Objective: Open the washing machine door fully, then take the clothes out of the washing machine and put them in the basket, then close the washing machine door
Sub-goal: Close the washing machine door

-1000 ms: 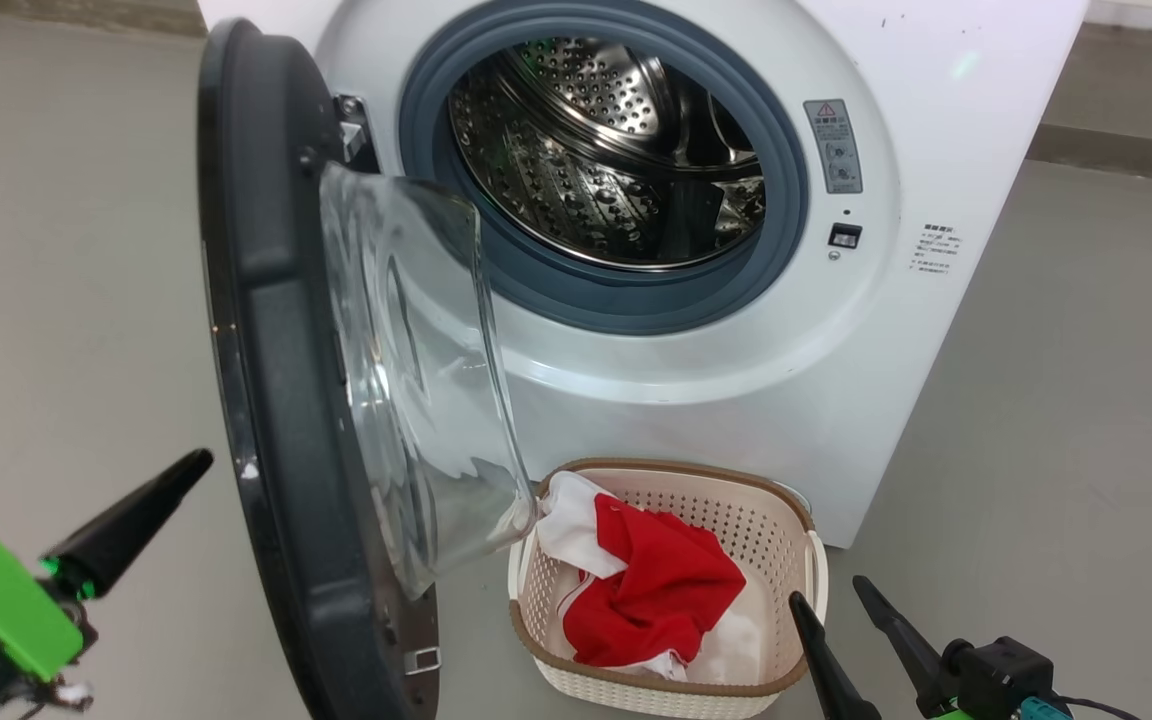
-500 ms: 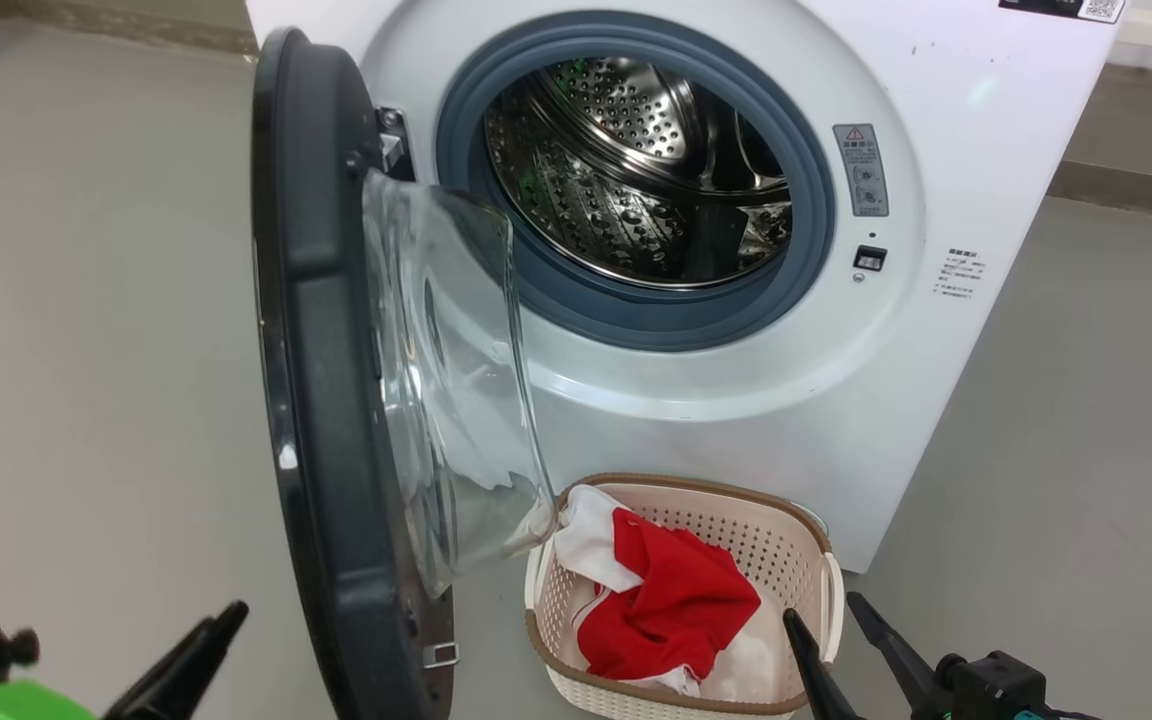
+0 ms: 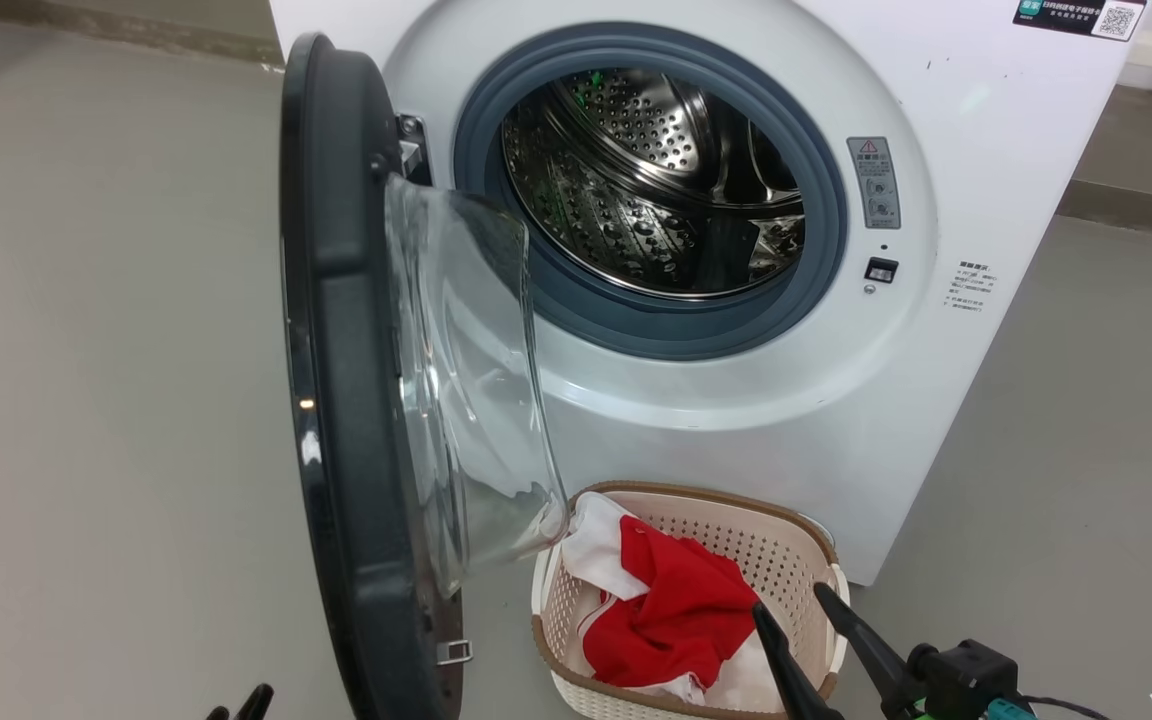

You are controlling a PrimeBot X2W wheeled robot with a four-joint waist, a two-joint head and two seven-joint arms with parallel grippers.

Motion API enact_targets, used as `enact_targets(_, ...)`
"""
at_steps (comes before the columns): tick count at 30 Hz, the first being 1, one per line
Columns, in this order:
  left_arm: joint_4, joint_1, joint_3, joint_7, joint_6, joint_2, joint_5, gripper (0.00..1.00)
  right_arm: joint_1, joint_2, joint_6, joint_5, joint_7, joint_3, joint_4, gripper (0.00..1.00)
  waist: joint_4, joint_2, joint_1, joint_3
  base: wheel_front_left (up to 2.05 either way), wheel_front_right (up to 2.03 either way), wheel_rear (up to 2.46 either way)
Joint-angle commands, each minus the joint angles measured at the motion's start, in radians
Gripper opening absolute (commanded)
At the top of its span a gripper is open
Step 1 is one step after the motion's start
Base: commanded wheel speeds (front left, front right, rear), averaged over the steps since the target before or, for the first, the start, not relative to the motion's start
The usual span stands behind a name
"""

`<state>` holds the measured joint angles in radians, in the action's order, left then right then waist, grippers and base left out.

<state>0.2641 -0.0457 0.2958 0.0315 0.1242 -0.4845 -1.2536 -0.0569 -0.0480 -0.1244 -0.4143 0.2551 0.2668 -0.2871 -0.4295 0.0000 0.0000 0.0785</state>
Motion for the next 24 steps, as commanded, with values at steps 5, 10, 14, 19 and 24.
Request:
enact_targets(5,0.051,0.025,0.003,0.122,0.007,-0.011,0.051,1.0,0.068,-0.002,-0.006,-0.006,0.007,0.026,0.02,1.0,0.0,0.0,0.0,-0.001,0.0,0.0,0.0)
enact_targets(10,0.14,0.04,0.022,0.211,0.007,0.016,0.117,1.0,0.078,-0.002,-0.006,-0.009,0.007,0.022,0.02,1.0,0.001,0.0,0.0,0.0,0.0,0.0,0.0)
enact_targets(14,0.188,0.053,-0.011,0.229,0.006,0.04,0.237,1.0,0.081,-0.002,-0.006,-0.008,0.007,0.015,0.019,1.0,0.0,0.0,0.0,0.0,0.0,0.0,0.0)
enact_targets(19,0.149,0.034,-0.171,0.23,-0.007,0.127,0.496,1.0,0.075,-0.002,-0.006,-0.003,0.007,-0.002,0.02,1.0,0.001,0.0,0.0,0.0,0.0,0.0,0.0)
enact_targets(24,0.065,-0.011,-0.284,0.23,-0.007,0.226,0.744,1.0,0.067,-0.002,-0.006,0.002,0.007,-0.017,0.02,1.0,0.003,0.0,0.0,0.001,0.0,0.0,0.0)
